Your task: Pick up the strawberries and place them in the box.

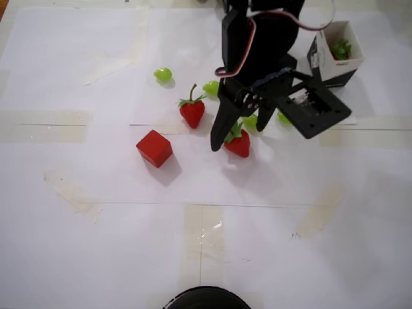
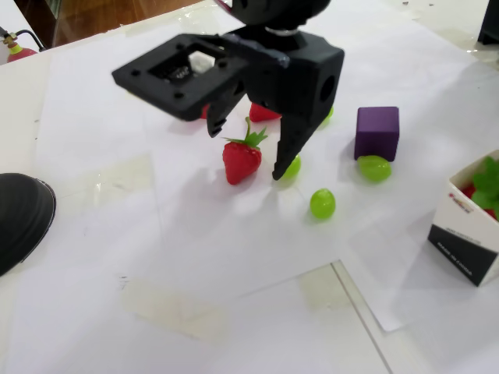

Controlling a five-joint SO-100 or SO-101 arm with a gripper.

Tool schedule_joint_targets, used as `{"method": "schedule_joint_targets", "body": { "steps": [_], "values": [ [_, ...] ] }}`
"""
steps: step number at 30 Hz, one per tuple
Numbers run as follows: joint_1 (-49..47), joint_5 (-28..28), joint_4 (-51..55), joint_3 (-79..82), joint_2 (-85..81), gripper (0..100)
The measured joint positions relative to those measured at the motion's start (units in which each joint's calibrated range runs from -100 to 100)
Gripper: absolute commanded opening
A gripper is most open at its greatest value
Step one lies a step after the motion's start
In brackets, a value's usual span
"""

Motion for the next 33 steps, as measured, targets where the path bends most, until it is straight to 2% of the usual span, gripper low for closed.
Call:
{"method": "schedule_joint_targets", "body": {
  "steps": [11,16,19,33],
  "values": [
    [0.60,0.00,-1.66,0.00,0.00,19],
    [0.45,0.20,-2.13,0.00,0.00,18],
    [0.30,0.20,-2.13,0.00,0.00,13],
    [0.22,-0.34,-0.47,-1.27,-0.09,10]
  ]
}}
